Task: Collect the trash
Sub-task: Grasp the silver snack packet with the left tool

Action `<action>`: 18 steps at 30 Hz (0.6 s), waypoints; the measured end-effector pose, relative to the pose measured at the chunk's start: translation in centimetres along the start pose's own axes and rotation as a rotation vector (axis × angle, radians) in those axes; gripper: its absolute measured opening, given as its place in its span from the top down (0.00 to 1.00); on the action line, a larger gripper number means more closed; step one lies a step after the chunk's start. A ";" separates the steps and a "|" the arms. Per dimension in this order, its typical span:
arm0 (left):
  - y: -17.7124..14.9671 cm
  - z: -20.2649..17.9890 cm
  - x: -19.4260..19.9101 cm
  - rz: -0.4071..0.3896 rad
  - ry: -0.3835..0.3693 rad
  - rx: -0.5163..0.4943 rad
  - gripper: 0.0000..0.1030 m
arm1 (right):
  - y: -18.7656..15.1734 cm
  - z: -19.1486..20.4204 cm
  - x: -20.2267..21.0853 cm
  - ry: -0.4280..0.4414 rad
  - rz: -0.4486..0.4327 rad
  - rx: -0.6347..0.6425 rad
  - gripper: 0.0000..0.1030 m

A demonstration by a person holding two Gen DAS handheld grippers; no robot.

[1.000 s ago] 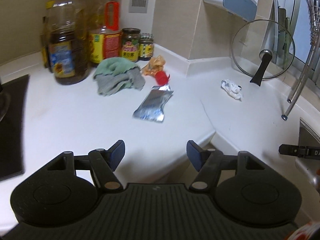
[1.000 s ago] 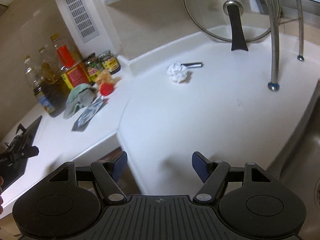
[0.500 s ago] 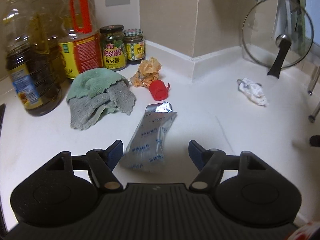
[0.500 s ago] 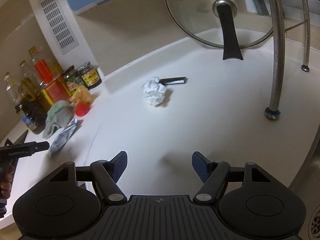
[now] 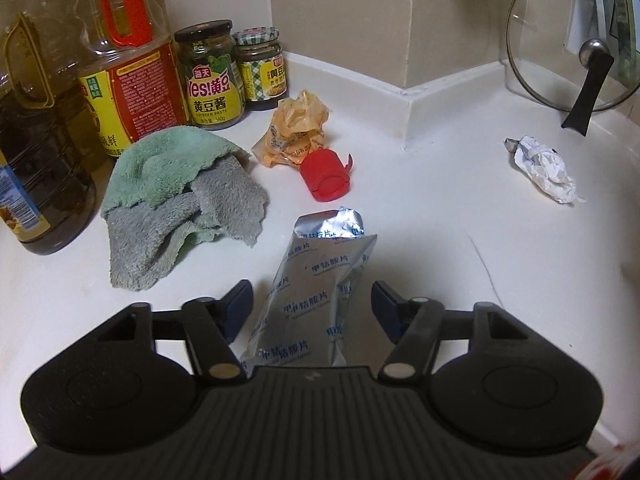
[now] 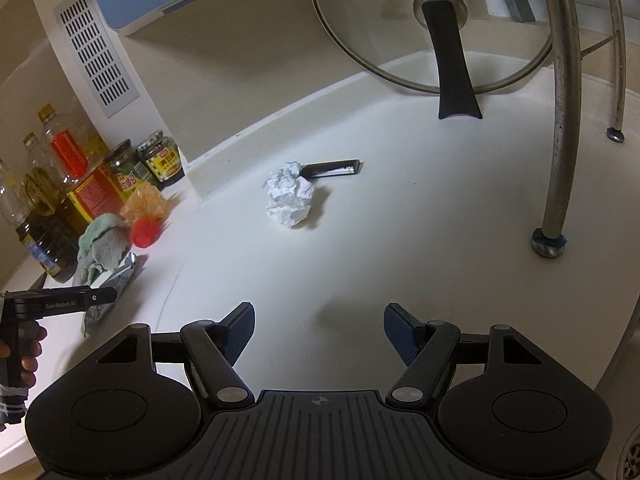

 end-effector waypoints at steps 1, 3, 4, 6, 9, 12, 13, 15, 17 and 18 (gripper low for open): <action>0.0 0.1 -0.1 0.002 0.002 -0.001 0.45 | 0.0 0.0 -0.1 -0.001 0.001 0.000 0.31; 0.0 0.2 -0.3 0.008 0.000 0.004 0.54 | 0.0 0.0 -0.2 -0.002 0.003 -0.001 0.31; 0.0 0.3 -0.4 0.013 -0.003 0.006 0.60 | 0.1 0.0 -0.2 -0.002 0.002 -0.006 0.31; -0.1 0.2 -0.3 0.002 -0.003 -0.006 0.67 | 0.1 0.1 -0.3 -0.002 0.002 -0.005 0.31; 0.0 0.1 0.2 -0.015 0.006 -0.019 0.74 | 0.2 0.2 -0.4 -0.002 0.001 -0.001 0.31; -0.1 0.3 1.0 -0.034 0.004 -0.002 0.77 | 0.4 0.5 -0.6 0.001 -0.001 0.001 0.31; -0.2 0.4 1.3 -0.041 0.005 0.003 0.77 | 0.5 0.6 -0.6 0.003 -0.002 0.002 0.31; -0.5 0.6 2.2 -0.054 0.005 0.017 0.77 | 0.6 0.9 -0.8 0.008 -0.005 0.007 0.31; -0.8 0.7 3.2 -0.069 0.008 0.029 0.78 | 0.7 1.5 -1.0 0.014 -0.005 0.018 0.31; -1.0 0.8 3.7 -0.077 0.013 0.034 0.78 | 0.8 1.8 -1.1 0.018 -0.006 0.025 0.31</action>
Point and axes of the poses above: each gripper's, at about its wrist camera, not at the fingertips, and x roughly against the way its jaws point, z to its left, y to its top, the point moved 2 cm from there along -x, roughly the way its jaws point, and after that the axes turned 13 degrees about -y, right-handed, at the moved point
